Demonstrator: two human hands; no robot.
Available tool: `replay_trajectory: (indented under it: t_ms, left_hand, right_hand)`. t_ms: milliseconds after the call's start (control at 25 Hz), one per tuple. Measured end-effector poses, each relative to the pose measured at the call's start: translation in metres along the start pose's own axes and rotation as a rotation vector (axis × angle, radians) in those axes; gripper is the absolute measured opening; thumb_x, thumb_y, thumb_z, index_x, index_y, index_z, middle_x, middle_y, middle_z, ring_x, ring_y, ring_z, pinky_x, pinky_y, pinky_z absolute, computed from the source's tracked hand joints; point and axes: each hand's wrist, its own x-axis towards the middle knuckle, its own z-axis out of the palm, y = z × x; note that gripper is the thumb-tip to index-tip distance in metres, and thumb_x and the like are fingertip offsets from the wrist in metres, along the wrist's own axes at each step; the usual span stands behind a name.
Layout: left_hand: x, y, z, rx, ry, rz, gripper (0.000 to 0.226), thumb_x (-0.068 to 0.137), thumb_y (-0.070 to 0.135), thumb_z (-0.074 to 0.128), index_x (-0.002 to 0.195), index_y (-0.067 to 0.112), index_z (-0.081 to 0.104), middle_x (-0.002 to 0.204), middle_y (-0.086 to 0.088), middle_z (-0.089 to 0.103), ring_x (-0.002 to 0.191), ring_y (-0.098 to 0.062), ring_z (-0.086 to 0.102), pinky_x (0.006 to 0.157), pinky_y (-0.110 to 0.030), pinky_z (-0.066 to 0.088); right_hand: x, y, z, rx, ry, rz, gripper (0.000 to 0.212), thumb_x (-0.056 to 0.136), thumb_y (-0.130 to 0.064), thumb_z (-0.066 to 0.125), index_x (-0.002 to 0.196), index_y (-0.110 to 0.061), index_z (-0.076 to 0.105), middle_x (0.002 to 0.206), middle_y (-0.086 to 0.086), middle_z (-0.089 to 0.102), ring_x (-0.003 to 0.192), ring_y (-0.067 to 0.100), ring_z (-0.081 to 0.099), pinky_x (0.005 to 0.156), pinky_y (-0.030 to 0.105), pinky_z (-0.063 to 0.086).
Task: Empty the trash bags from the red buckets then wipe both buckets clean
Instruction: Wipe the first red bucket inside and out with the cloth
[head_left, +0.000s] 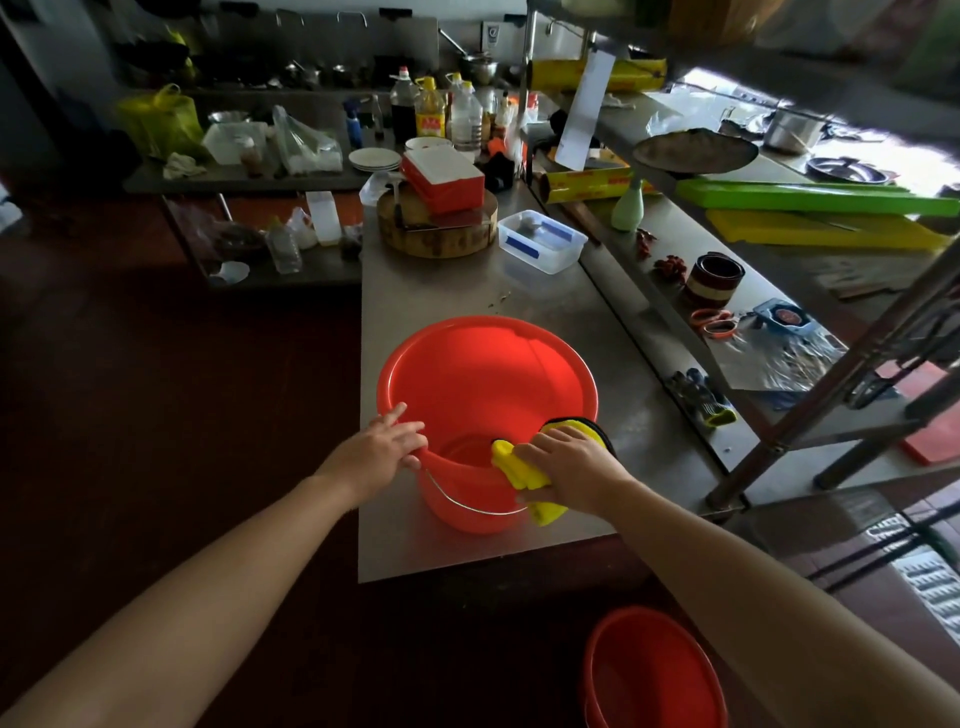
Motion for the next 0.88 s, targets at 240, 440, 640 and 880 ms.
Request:
replay_trajectory:
  t_ms: [240,440,640,880]
  left_hand:
    - [-0.012,0.027,0.01,0.192,-0.017,0.058,0.053,0.102,0.052,0.036,0.148,0.026,0.041,0.161,0.003,0.031,0.153,-0.016,0.01,0.124,-0.05,0.0]
    - [-0.018,0.052,0.018,0.085,0.037,0.104,0.046,0.102,0.041,0.046,0.138,0.014,0.054,0.147,-0.001,0.053,0.148,-0.017,0.03,0.125,-0.045,0.006]
    - [-0.023,0.012,-0.002,0.11,0.072,0.157,0.032,0.101,0.032,0.049,0.13,0.022,0.061,0.145,0.005,0.054,0.147,-0.018,0.031,0.124,-0.043,0.007]
    - [-0.017,0.024,0.005,0.357,0.017,0.21,0.06,0.097,0.058,0.036,0.137,0.017,0.055,0.144,0.0,0.055,0.143,-0.02,0.04,0.122,-0.054,0.018]
  right_hand:
    - [0.01,-0.026,0.0,-0.063,0.004,-0.002,0.068,0.087,-0.073,0.052,0.129,-0.021,0.063,0.104,-0.001,0.069,0.094,0.025,0.066,0.086,0.038,0.053]
    - [0.033,-0.067,0.004,0.02,-0.023,0.101,0.085,0.085,-0.081,0.022,0.139,-0.023,0.053,0.111,0.001,0.068,0.1,0.027,0.065,0.088,0.043,0.05]
    - [0.0,-0.013,0.003,-0.059,0.086,-0.069,0.069,0.085,-0.077,0.053,0.126,-0.023,0.066,0.097,-0.003,0.066,0.088,0.023,0.065,0.082,0.036,0.053]
    - [0.011,-0.026,0.003,-0.118,0.096,-0.056,0.065,0.088,-0.074,0.051,0.127,-0.024,0.065,0.1,-0.003,0.067,0.088,0.023,0.065,0.08,0.037,0.054]
